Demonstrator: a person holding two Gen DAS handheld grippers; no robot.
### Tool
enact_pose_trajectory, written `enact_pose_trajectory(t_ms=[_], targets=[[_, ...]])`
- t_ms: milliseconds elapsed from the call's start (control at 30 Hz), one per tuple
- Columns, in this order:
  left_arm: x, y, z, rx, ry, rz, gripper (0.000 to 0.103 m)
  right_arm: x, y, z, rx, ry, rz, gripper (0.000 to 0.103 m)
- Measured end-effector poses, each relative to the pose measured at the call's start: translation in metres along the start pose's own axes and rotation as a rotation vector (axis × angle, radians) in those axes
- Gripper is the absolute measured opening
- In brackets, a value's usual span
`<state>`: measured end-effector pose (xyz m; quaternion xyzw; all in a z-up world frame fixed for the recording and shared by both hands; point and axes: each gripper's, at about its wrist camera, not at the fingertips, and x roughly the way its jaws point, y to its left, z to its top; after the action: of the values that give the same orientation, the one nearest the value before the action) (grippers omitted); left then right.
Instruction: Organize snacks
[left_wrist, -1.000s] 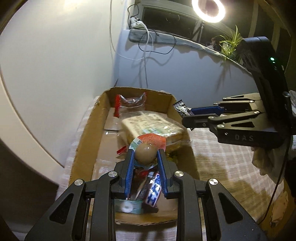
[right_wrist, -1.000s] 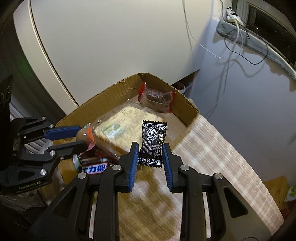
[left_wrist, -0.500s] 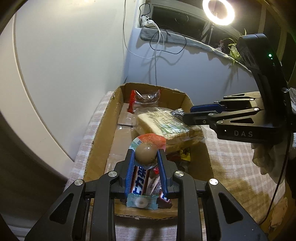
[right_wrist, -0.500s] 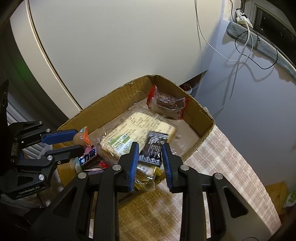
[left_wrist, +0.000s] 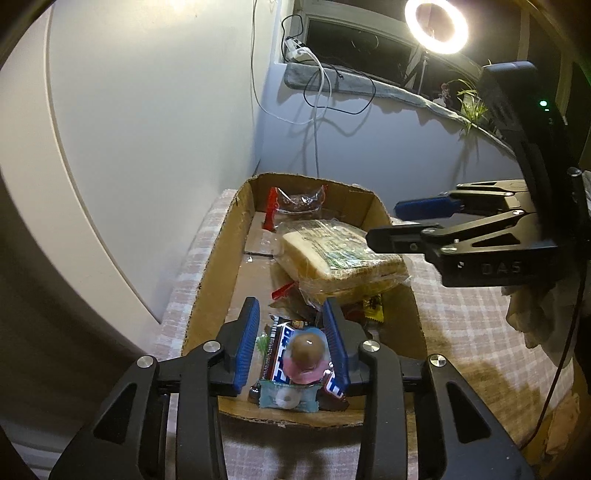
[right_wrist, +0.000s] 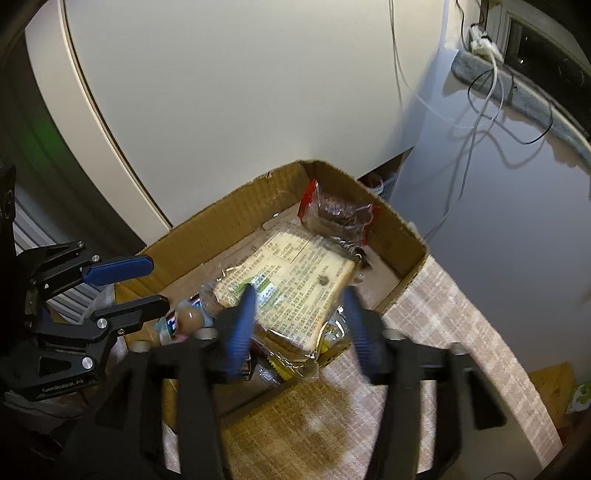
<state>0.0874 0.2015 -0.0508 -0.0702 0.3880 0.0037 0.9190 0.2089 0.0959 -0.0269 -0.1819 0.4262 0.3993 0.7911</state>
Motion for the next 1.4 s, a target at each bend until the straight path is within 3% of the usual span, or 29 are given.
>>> enact_pose_trajectory(t_ms=[200,267,333,667,767,833,967,1100,1400], targets=[[-0.010,-0.004,-0.002,0.003,-0.020,0.008,0.035,-0.015,0.003,-0.008,0.016,-0.023,-0.004,0.072],[-0.012,-0.007,-0.004,0.002,-0.022,0.008,0.035,-0.020,0.004,-0.016,0.029,-0.027,-0.005,0.072],[-0.014,-0.009,-0.006,-0.002,-0.023,0.012,0.043,-0.022,0.004,-0.023,0.043,-0.032,-0.007,0.072],[-0.032,-0.022,-0.018,-0.014,-0.054,0.036,0.046,-0.050,0.005,-0.065,0.101,-0.101,-0.064,0.072],[-0.041,-0.029,-0.025,0.000,-0.074,0.063,0.049,-0.057,0.007,-0.074,0.129,-0.118,-0.056,0.072],[-0.049,-0.033,-0.030,-0.001,-0.086,0.072,0.057,-0.062,0.007,-0.082,0.150,-0.127,-0.061,0.072],[-0.060,-0.042,-0.040,-0.014,-0.119,0.131,0.061,-0.072,0.018,-0.100,0.161,-0.138,-0.117,0.073],[-0.068,-0.053,-0.044,-0.034,-0.146,0.147,0.066,-0.090,0.030,-0.116,0.183,-0.194,-0.148,0.089],[-0.075,-0.060,-0.053,-0.051,-0.153,0.181,0.068,-0.107,0.032,-0.133,0.245,-0.243,-0.206,0.094]])
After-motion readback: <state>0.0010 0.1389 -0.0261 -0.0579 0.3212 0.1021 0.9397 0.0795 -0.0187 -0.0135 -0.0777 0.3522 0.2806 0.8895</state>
